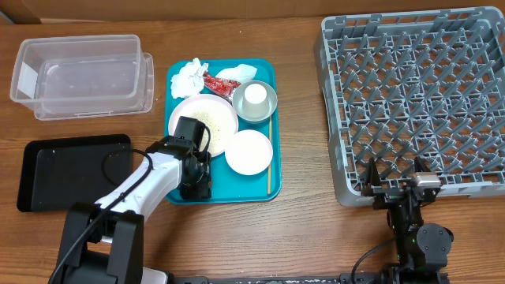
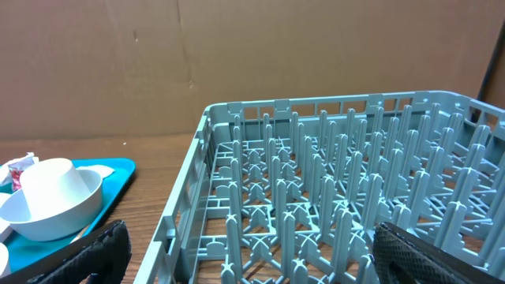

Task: Sort waste into correct bins and load items into the dishwasher
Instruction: 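Lower the left gripper and close it on the brown food scrap, then lift the scrap and drop it onto the black tray with the left gripper, then move the left gripper back to the white plate with rice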

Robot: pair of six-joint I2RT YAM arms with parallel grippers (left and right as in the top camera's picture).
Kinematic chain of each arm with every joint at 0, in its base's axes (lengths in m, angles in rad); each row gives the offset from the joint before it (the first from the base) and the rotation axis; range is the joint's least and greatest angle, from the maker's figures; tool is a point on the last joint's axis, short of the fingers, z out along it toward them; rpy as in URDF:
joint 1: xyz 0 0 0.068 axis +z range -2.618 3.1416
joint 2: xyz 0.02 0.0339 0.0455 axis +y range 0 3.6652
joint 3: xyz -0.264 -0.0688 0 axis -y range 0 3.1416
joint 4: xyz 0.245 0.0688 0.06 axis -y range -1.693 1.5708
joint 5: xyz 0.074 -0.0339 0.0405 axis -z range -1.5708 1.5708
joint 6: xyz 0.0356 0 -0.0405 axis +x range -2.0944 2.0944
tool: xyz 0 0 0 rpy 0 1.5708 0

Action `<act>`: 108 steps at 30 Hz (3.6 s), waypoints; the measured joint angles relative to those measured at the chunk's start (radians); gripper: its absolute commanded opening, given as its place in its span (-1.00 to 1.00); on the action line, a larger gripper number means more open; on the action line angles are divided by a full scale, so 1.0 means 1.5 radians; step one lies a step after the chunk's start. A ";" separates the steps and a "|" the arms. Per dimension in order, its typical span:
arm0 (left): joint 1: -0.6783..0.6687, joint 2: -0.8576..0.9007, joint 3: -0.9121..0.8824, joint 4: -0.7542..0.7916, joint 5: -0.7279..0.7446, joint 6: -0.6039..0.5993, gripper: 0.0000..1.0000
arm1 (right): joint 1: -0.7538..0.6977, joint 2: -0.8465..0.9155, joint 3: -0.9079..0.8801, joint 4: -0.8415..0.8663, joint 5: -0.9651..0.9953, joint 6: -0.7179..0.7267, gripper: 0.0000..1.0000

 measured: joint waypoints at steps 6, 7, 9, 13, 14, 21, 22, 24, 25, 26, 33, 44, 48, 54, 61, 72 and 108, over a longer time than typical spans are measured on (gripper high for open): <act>0.000 0.003 0.003 -0.021 0.004 0.000 0.29 | 0.000 0.000 0.000 0.000 0.000 0.000 1.00; 0.001 0.004 0.003 -0.033 0.005 0.000 0.29 | 0.000 0.000 0.000 0.001 0.000 0.000 1.00; 0.004 0.005 0.003 -0.049 0.004 0.000 0.30 | 0.000 0.000 0.000 0.001 0.000 0.000 1.00; 0.018 0.005 0.006 -0.069 -0.015 0.000 0.32 | 0.000 0.000 0.000 0.000 0.000 0.000 1.00; 0.022 0.005 0.006 -0.072 -0.021 0.000 0.32 | 0.000 0.000 0.000 0.000 0.000 0.000 1.00; 0.023 0.002 0.004 -0.071 -0.040 0.000 -0.06 | 0.000 0.000 0.000 0.001 0.000 0.000 0.99; 0.023 0.002 0.004 -0.071 -0.040 0.000 -0.12 | 0.000 0.000 0.000 0.000 0.000 0.000 1.00; 0.023 0.002 0.004 -0.071 -0.041 0.000 -0.21 | 0.000 0.000 0.000 0.000 0.000 0.000 1.00; 0.023 0.002 0.003 -0.071 -0.042 0.000 -0.21 | 0.000 0.000 0.000 0.001 0.000 0.000 1.00; 0.023 0.002 0.003 -0.071 -0.042 0.000 -0.21 | 0.000 0.000 0.000 0.000 0.000 0.000 1.00; 0.023 0.002 0.003 -0.071 -0.043 0.000 -0.21 | 0.000 0.000 0.000 0.000 0.000 0.000 1.00; 0.023 0.002 0.004 -0.070 -0.043 0.000 -0.36 | 0.000 0.000 0.000 0.000 0.000 0.000 1.00; 0.023 0.002 0.004 -0.070 -0.043 0.001 -0.38 | 0.000 0.000 0.000 0.001 0.000 0.000 1.00; 0.023 0.009 0.018 -0.093 -0.044 0.036 -0.42 | 0.000 0.000 0.000 0.000 0.000 0.000 1.00; 0.026 0.036 0.079 -0.224 -0.044 0.060 -0.38 | 0.000 0.000 0.000 0.001 0.000 0.001 1.00; 0.124 0.036 0.288 -0.365 -0.060 0.164 -0.37 | 0.000 0.000 0.000 0.000 0.000 0.000 1.00; 0.525 0.036 0.356 -0.297 -0.034 0.563 1.00 | 0.000 0.000 0.000 0.000 0.000 0.000 1.00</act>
